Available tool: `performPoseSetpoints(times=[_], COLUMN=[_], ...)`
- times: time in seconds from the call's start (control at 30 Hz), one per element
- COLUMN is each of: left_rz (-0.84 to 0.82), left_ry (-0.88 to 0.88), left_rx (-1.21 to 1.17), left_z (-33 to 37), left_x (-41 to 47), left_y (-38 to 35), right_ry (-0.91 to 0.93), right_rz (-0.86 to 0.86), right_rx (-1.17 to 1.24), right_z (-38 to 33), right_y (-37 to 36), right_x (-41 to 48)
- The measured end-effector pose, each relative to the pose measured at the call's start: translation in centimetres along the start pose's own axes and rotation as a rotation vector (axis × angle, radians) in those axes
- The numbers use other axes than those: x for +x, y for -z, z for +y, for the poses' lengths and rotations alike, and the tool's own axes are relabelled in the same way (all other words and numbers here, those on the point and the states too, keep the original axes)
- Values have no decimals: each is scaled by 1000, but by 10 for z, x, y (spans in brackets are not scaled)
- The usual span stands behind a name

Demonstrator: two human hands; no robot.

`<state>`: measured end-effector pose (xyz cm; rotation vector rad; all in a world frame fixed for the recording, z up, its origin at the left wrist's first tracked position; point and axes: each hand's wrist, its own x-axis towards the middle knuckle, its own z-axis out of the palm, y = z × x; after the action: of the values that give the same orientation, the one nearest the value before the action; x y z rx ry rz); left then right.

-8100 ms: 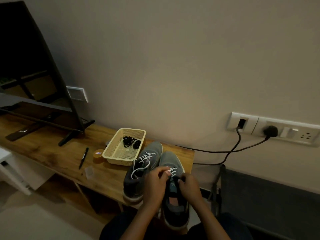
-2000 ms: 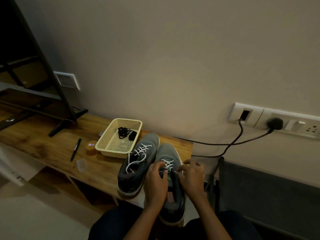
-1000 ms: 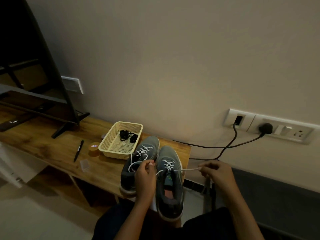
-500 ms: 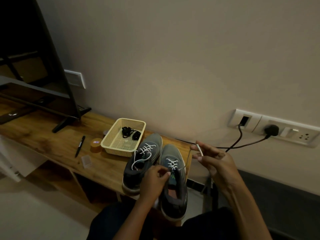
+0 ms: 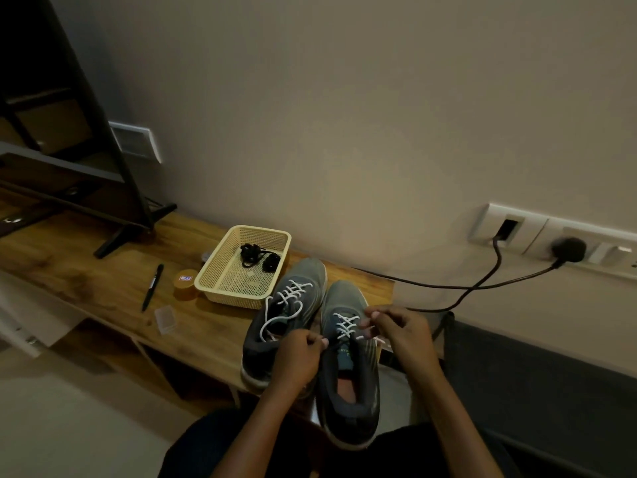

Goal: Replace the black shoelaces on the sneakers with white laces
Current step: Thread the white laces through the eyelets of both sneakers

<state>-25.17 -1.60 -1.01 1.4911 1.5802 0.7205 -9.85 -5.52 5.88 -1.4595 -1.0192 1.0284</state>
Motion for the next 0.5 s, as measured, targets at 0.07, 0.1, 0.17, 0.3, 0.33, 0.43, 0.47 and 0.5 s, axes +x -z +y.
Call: performPoseSetpoints(times=[0.07, 0.1, 0.17, 0.3, 0.33, 0.43, 0.47, 0.5], left_rz=[-39, -56, -85, -146, -154, -142, -139, -140], left_ry=[8, 15, 55, 142, 154, 165, 163, 160], left_rx=[-15, -33, -112, -259, -279, -303, -304, -306], left_z=[-3, -4, -6, -4, -4, -4, -4, -4], left_x=[4, 6, 8, 9, 9, 9, 9, 8], left_y=[1, 1, 2, 5, 5, 3, 3, 3], right_ry=[-28, -4, 98, 221, 264, 406, 432, 448], right_rz=[-71, -94, -103, -133, -129, -38, -11, 6], right_rx=[37, -26, -302, -680, -798, -1076, -1116, -1142], right_z=[-1, 0, 7, 22, 26, 38, 40, 41], right_y=[-1, -1, -2, -8, -11, -22, -26, -30], right_x=[2, 3, 6, 12, 13, 11, 9, 8])
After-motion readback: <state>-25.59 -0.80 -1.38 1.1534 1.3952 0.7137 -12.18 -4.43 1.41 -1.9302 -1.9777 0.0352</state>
